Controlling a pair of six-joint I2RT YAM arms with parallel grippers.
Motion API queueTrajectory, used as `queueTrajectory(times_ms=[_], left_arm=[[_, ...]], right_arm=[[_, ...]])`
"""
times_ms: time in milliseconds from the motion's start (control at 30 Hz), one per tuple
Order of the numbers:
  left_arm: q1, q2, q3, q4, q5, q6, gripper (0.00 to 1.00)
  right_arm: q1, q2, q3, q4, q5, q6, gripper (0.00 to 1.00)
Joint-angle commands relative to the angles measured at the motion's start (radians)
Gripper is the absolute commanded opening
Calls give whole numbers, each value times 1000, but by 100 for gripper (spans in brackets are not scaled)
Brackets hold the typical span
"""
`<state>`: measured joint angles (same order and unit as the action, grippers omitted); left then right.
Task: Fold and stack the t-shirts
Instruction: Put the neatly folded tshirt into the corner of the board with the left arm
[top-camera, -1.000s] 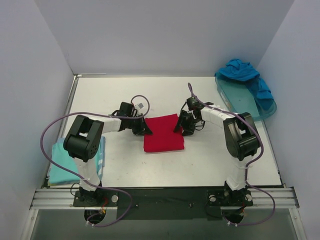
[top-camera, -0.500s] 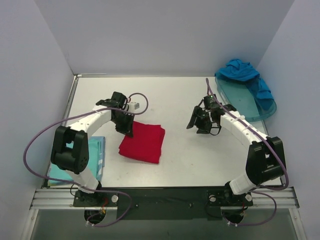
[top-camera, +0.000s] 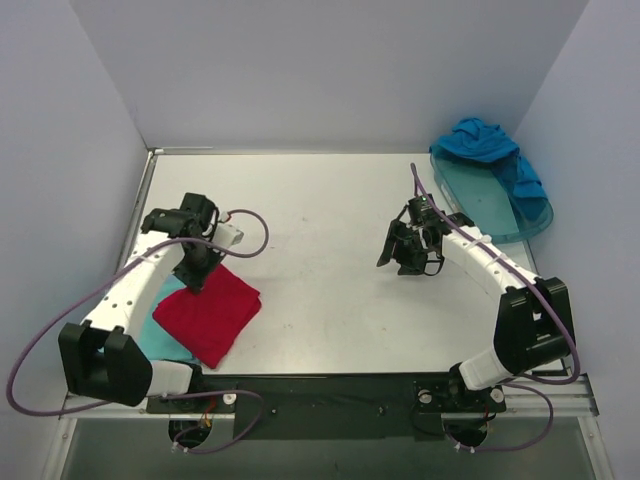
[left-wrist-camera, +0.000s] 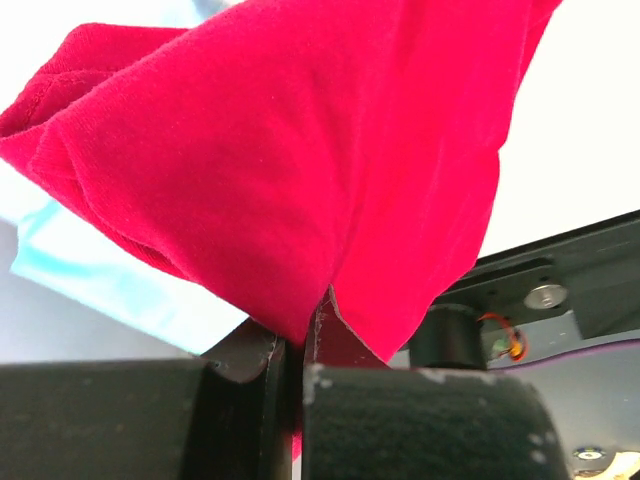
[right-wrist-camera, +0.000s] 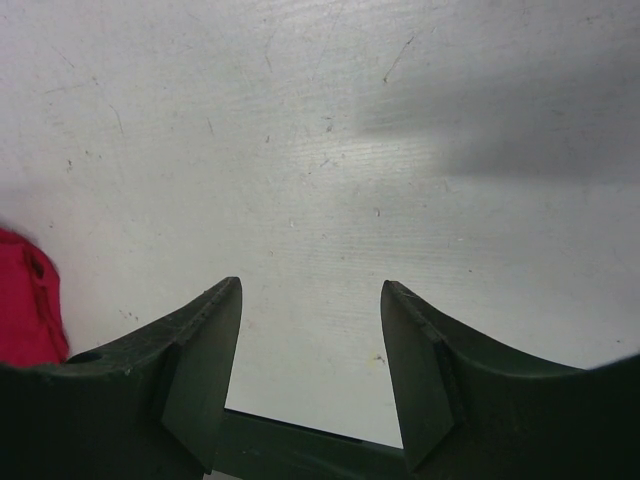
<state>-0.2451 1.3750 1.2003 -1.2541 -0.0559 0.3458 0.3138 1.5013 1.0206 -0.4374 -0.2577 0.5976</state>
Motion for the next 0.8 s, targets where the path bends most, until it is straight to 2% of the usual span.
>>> queueTrajectory(times_ms=[0, 67, 133, 200, 433, 600, 767], left_arm=[[95, -89, -28, -99, -156, 99, 0], [161, -114, -24, -97, -191, 131, 0], [275, -126, -5, -93, -206, 166, 0], [331, -136, 25, -102, -203, 199, 0], [406, -182, 79, -97, -245, 263, 0], [463, -171, -11, 14, -279, 269, 0], [487, -114, -82, 145, -243, 225, 0]], right_arm=[[2, -47, -2, -30, 18, -25, 53], [2, -53, -2, -31, 18, -28, 54], [2, -53, 3, -37, 15, -39, 53], [2, -52, 6, -41, 17, -48, 54], [-4, -53, 12, -47, 12, -67, 53], [-13, -59, 9, -49, 11, -81, 53], [-25, -82, -8, -50, 18, -87, 54]])
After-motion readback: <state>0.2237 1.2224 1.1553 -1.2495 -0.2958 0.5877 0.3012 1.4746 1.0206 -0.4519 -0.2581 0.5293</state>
